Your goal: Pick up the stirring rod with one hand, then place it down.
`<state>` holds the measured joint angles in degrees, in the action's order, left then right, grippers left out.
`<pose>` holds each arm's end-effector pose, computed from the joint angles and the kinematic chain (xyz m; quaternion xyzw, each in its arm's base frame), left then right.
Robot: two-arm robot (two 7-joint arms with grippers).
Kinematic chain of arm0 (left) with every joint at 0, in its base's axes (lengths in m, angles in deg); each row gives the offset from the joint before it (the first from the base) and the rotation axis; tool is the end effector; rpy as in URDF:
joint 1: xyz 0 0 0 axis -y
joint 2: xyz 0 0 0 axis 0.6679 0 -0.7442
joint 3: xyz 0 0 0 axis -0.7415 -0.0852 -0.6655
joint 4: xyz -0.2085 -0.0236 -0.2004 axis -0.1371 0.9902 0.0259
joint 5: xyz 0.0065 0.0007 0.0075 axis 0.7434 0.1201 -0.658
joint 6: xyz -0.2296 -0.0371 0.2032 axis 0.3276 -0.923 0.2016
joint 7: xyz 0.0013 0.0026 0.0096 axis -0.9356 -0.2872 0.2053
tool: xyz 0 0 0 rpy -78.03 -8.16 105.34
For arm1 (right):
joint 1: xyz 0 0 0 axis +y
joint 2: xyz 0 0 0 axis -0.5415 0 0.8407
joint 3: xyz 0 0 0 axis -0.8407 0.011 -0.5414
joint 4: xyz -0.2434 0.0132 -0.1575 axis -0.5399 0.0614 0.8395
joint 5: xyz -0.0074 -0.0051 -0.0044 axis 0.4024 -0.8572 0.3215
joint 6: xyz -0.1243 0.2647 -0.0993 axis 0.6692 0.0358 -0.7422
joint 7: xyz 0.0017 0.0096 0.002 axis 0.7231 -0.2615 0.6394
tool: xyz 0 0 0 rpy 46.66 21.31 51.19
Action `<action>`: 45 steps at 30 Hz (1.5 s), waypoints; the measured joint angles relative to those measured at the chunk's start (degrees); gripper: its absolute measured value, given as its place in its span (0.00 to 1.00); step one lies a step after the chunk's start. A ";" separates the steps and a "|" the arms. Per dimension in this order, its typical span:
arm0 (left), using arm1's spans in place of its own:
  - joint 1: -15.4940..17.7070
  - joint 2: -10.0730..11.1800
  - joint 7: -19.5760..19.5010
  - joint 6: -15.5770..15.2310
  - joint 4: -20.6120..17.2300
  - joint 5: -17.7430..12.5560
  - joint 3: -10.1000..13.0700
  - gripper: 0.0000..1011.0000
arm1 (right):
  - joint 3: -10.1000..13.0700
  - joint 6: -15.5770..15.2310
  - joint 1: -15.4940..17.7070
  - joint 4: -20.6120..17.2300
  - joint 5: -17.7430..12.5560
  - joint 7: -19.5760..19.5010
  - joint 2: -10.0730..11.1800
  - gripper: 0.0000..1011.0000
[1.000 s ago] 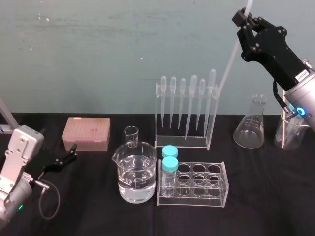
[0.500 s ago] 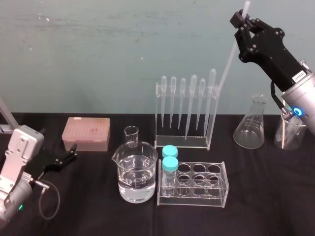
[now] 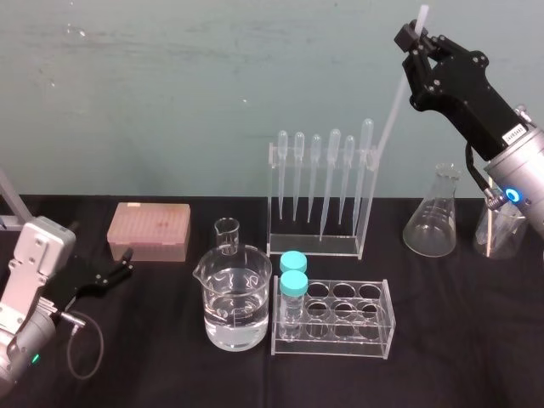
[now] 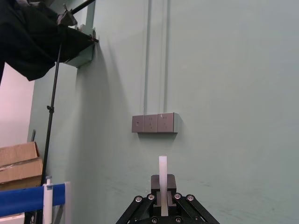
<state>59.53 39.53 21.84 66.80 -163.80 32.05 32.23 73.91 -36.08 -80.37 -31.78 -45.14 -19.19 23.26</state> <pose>0.3582 0.0826 -0.3022 0.1414 -0.1324 0.5799 0.7913 0.4136 -0.0491 -0.1506 0.1984 -0.1541 -0.4065 0.8784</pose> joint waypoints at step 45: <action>0.00 0.00 0.00 0.00 0.00 0.00 0.00 0.99 | -0.17 -1.36 1.42 0.24 -6.82 6.16 1.12 0.07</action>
<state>59.52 39.53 21.84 66.80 -163.80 32.05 32.23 73.74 -37.44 -78.95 -31.54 -51.97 -13.03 24.38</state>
